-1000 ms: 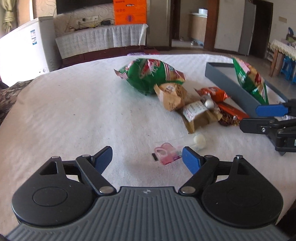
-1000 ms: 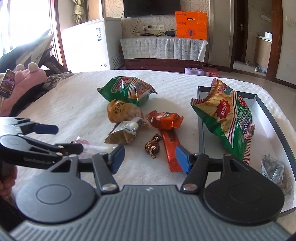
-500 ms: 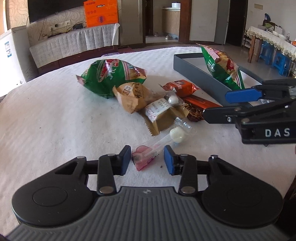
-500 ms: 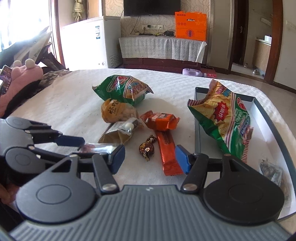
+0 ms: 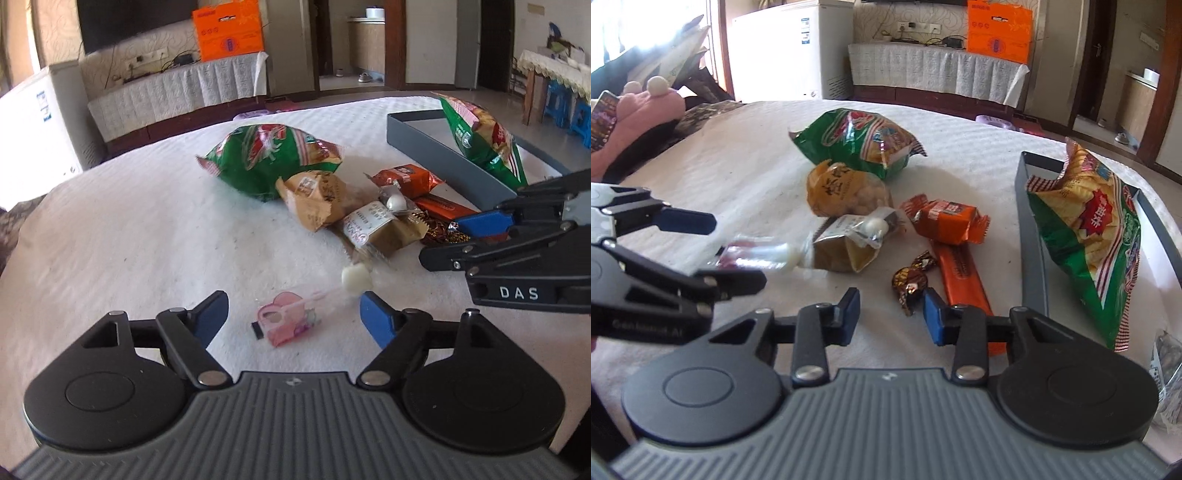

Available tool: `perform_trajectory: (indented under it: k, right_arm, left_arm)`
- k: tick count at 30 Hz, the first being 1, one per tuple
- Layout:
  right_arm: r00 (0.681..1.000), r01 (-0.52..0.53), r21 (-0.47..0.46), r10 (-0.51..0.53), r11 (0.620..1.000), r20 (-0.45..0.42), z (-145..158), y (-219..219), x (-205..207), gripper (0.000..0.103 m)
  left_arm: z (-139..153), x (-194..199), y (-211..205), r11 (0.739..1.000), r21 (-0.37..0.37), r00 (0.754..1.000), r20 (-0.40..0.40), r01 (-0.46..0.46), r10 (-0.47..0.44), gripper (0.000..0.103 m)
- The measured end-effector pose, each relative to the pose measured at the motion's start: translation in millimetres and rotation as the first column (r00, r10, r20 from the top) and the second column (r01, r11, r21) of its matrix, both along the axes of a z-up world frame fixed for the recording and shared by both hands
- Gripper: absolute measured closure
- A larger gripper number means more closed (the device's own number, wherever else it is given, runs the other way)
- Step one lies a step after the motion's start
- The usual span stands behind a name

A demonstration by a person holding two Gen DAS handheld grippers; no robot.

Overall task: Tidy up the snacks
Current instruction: 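Grasp the pink candy stick with the left tool while the right tool grasps a gold-wrapped chocolate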

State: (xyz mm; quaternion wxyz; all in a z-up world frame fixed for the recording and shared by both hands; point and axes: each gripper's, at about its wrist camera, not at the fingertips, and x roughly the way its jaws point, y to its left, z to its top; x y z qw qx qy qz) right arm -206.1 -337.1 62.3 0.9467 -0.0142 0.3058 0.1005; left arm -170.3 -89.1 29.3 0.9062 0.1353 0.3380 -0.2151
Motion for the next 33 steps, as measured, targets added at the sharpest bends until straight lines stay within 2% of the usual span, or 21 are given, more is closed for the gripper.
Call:
perform_trajectory:
  k: [4,6,7,8,10,15,21,28,33]
  right_arm:
    - [1.000,0.009,-0.001,-0.009,1.000,-0.012,-2.5,-2.9,9.2,0.063]
    - [1.000,-0.007,-0.012,0.006,1.000,-0.011,-1.8,0.2,12.5,0.068]
    - [1.000,-0.018,-0.022,0.018,1.000,-0.009,-1.5,2.9,13.2,0.074]
    - [0.999,-0.032,-0.032,0.032,0.999,-0.009,-1.2,5.7,13.4,0.077]
    - [0.999,-0.043,-0.048,0.043,0.998,-0.008,-0.8,9.8,12.1,0.077]
    - [0.999,-0.042,-0.012,0.041,0.999,-0.018,1.6,2.7,4.6,0.077]
    - [1.000,-0.025,0.049,0.025,0.998,0.001,11.3,-7.0,-10.8,0.077]
    - [0.999,-0.029,0.074,0.026,0.997,0.038,25.2,-9.0,-29.7,0.077]
    - [0.999,-0.022,0.082,0.019,0.996,0.035,26.9,-13.0,-35.9,0.077]
  left_arm:
    - [-4.7,7.7,-10.1,0.999,0.013,0.999,0.001,0.032,-0.032,0.022]
    - [-6.4,9.2,-9.4,0.999,-0.017,0.999,-0.022,0.050,-0.050,0.033]
    - [-5.6,9.6,-8.2,0.997,-0.042,0.997,-0.037,0.063,-0.065,0.050]
    - [-5.6,9.2,-7.5,0.995,-0.062,0.996,-0.048,0.075,-0.078,0.062]
    - [-5.9,6.7,-7.9,0.993,-0.068,0.994,-0.048,0.092,-0.095,0.070]
    - [-4.3,1.6,-6.2,0.991,-0.094,0.992,-0.065,0.100,-0.106,0.091]
    - [4.5,-5.6,-5.8,0.991,-0.106,0.994,-0.053,0.087,-0.093,0.095]
    - [26.3,-17.6,0.6,0.984,-0.162,0.997,-0.018,0.077,-0.081,0.096]
    - [34.0,-21.7,3.4,0.980,-0.186,0.997,-0.026,0.064,-0.070,0.096]
